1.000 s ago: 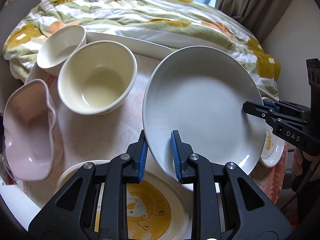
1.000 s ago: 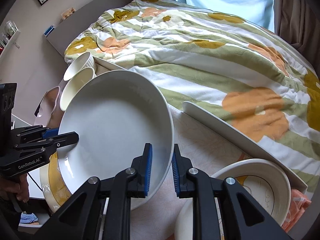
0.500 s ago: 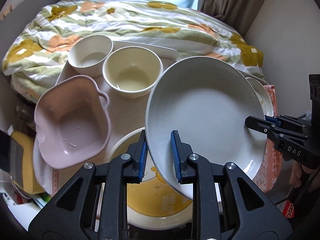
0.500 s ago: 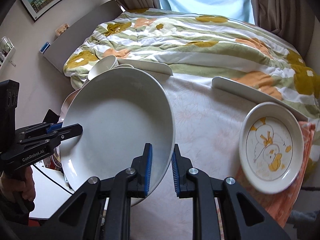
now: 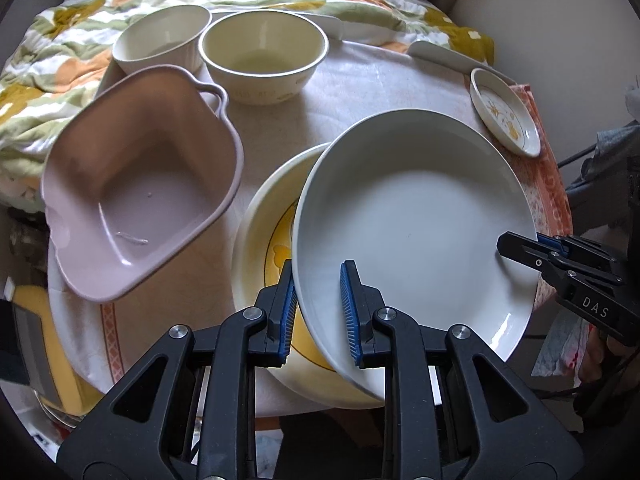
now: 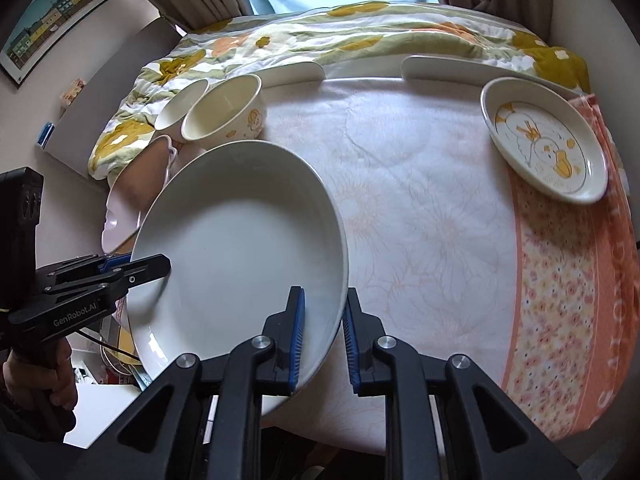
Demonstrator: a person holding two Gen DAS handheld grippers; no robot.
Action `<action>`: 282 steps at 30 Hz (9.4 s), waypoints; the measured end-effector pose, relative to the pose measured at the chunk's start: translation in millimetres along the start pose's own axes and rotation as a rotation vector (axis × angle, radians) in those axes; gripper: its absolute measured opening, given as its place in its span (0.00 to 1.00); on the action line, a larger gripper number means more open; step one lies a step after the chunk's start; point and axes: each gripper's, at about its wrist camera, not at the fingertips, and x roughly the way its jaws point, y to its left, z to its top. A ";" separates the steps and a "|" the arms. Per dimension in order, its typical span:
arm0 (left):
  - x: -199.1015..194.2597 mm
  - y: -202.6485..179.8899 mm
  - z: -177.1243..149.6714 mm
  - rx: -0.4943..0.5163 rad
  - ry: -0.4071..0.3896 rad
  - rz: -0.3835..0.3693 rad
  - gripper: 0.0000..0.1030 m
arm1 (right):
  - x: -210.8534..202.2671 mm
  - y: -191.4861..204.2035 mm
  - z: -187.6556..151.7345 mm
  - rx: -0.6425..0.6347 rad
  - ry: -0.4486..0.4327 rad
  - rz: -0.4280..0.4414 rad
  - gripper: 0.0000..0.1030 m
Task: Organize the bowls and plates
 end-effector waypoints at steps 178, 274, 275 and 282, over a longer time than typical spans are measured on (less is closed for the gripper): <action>18.9 1.5 -11.2 0.003 -0.068 0.033 0.14 | -2.3 -2.2 -16.9 0.054 -0.147 0.029 0.11; -50.9 147.0 -16.8 -0.522 -0.313 0.127 0.74 | 80.9 140.1 109.5 -0.282 0.043 0.243 0.83; -42.3 148.7 -14.0 -0.528 -0.297 0.124 0.69 | 90.6 144.6 111.3 -0.300 0.068 0.245 0.80; -5.6 165.0 -2.1 -0.607 -0.244 0.134 0.40 | 135.7 165.8 120.3 -0.404 0.164 0.254 0.42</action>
